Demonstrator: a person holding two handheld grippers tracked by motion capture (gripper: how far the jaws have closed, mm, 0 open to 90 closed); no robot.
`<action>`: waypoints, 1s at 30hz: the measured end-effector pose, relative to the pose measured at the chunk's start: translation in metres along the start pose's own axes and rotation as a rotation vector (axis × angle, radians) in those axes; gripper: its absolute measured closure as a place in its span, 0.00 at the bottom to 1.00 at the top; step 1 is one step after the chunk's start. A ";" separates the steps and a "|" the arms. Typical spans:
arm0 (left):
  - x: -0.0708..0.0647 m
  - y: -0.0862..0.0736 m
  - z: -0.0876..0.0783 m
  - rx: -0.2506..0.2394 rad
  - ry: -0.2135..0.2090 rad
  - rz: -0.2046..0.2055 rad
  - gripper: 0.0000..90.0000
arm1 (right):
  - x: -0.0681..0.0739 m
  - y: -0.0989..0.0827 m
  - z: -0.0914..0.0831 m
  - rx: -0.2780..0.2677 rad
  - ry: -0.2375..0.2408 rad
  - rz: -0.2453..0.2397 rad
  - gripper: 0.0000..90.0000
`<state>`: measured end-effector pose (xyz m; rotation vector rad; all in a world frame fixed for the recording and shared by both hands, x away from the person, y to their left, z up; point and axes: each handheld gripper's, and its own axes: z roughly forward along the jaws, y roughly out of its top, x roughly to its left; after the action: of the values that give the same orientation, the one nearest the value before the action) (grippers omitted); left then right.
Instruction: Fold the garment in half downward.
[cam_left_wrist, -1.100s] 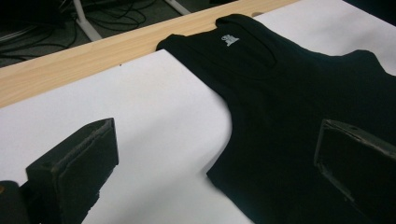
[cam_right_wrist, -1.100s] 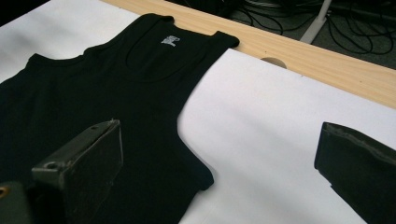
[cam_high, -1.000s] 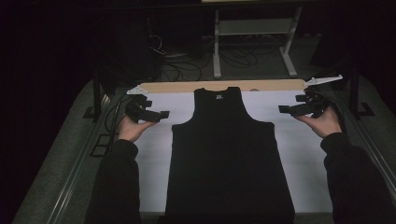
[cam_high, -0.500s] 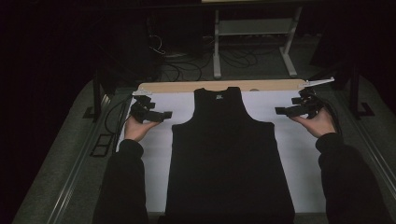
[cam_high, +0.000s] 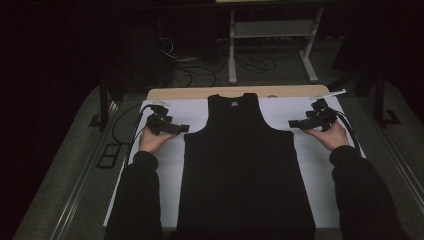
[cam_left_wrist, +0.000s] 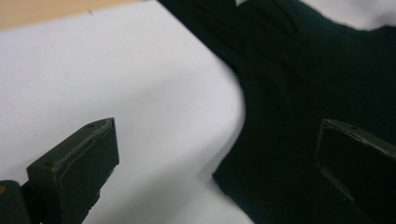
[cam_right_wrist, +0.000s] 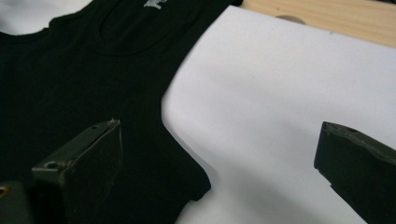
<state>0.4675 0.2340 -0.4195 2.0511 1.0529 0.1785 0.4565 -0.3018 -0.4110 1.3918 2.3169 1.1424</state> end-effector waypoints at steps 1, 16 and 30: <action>0.000 0.000 0.000 0.000 0.000 0.000 0.00 | 0.000 0.000 0.000 0.000 0.000 0.000 0.01; -0.006 -0.006 0.011 0.076 -0.032 0.029 0.21 | -0.003 -0.018 0.014 0.041 0.019 0.025 0.16; -0.007 -0.017 0.012 0.078 -0.027 0.038 0.38 | 0.002 -0.024 0.021 0.081 0.037 0.008 0.50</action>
<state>0.4584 0.2274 -0.4382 2.1387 1.0197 0.1306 0.4502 -0.2959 -0.4417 1.4203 2.4109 1.0963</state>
